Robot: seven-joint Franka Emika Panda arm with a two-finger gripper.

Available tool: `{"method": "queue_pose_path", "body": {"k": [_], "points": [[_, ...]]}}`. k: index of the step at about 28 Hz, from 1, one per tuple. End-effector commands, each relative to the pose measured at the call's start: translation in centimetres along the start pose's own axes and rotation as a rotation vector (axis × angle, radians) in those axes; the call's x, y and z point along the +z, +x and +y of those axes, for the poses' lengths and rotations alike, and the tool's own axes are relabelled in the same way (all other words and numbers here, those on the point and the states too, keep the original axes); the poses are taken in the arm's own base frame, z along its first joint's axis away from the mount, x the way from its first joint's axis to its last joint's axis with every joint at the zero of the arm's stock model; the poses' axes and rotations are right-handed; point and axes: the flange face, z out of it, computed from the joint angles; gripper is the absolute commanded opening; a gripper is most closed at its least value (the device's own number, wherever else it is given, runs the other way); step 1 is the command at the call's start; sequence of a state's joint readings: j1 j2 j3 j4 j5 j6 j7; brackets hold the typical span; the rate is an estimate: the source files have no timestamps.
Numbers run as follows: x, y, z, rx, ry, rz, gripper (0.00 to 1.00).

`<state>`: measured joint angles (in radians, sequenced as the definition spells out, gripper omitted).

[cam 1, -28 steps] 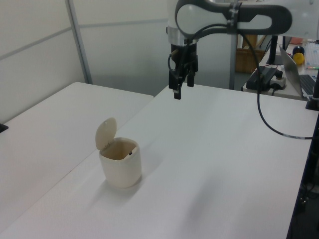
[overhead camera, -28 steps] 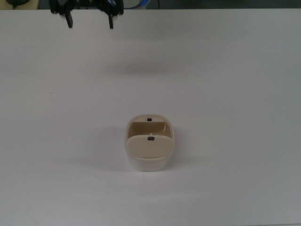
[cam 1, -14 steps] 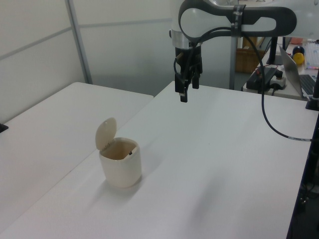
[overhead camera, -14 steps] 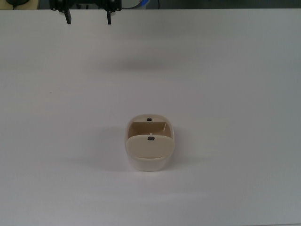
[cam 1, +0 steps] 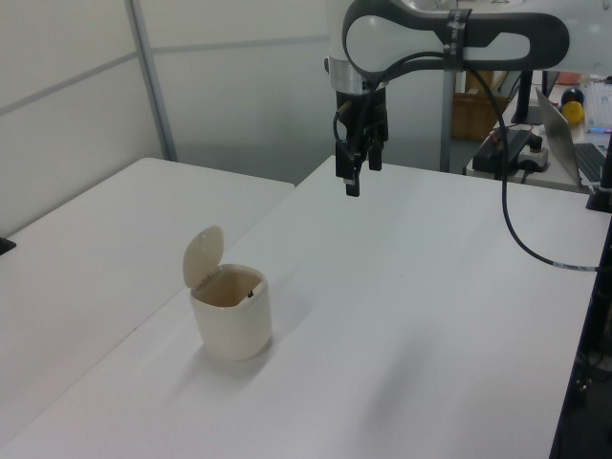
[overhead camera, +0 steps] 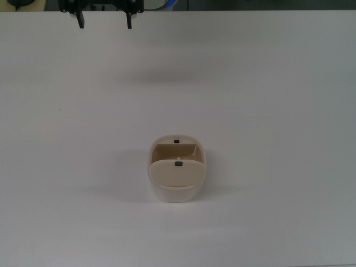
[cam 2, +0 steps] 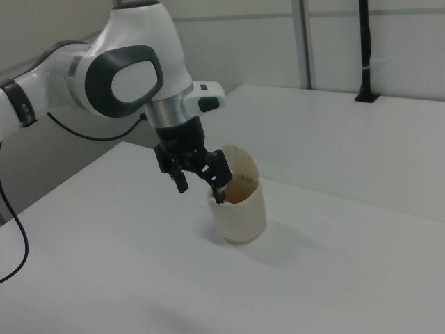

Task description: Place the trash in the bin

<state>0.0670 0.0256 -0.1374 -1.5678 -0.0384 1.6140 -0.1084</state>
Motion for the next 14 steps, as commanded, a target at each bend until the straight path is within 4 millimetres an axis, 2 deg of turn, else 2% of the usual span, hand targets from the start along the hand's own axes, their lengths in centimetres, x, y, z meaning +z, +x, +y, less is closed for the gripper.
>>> {"method": "queue_pose_path", "body": {"k": [1,14], "points": [[-0.15,-0.57,-0.55,-0.021,0.009,-0.001,1.00],[0.20,-0.20,-0.50,-0.017,0.009,0.002,1.00]]}}
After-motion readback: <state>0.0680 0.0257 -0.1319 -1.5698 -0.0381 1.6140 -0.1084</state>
